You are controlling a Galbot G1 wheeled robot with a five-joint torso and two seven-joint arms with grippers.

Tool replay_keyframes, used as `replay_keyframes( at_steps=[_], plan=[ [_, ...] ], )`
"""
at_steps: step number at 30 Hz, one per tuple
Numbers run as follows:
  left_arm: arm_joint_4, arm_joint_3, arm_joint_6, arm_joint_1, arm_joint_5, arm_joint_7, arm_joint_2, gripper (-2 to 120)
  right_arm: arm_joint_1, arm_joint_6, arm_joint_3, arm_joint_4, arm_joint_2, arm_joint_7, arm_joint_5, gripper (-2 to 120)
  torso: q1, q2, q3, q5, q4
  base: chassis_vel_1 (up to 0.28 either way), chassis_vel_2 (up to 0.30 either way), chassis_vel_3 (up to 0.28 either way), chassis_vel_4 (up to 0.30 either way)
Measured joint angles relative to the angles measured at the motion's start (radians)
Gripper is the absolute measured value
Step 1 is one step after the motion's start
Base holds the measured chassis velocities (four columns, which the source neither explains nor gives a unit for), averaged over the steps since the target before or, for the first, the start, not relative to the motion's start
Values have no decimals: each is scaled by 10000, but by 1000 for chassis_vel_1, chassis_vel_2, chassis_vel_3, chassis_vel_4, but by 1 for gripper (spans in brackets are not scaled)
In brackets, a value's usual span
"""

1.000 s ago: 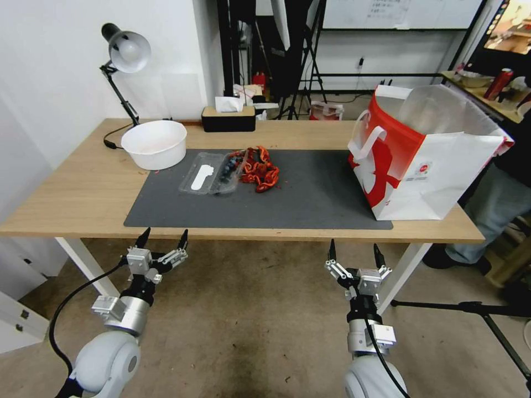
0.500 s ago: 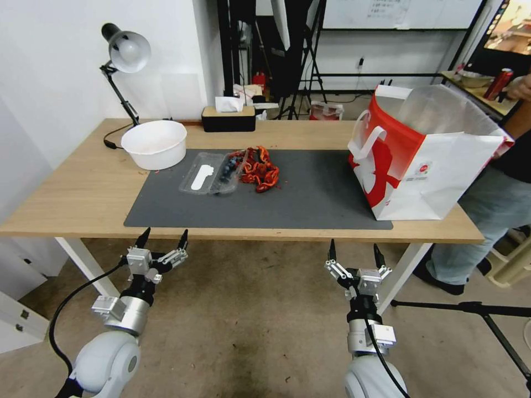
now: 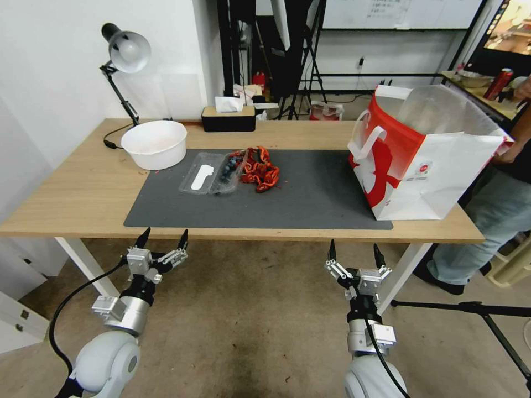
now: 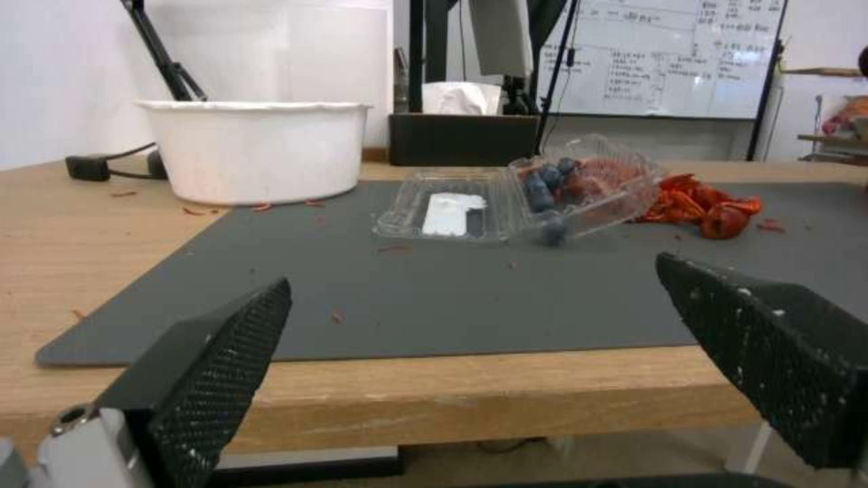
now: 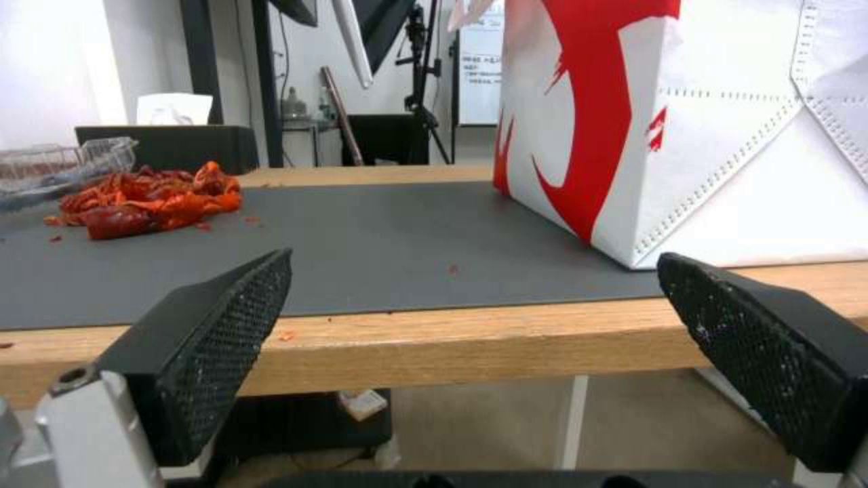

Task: Pick up the trash from the table and place it into the takeout bag.

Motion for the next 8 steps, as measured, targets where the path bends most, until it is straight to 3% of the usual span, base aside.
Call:
replay_keyframes(
  at_steps=[8],
  plan=[
    [0,0,0,0,0,0,0,100,0,0,0,0,0,0,0,100,0,0,0,0,0,0,0,0,0]
  ],
)
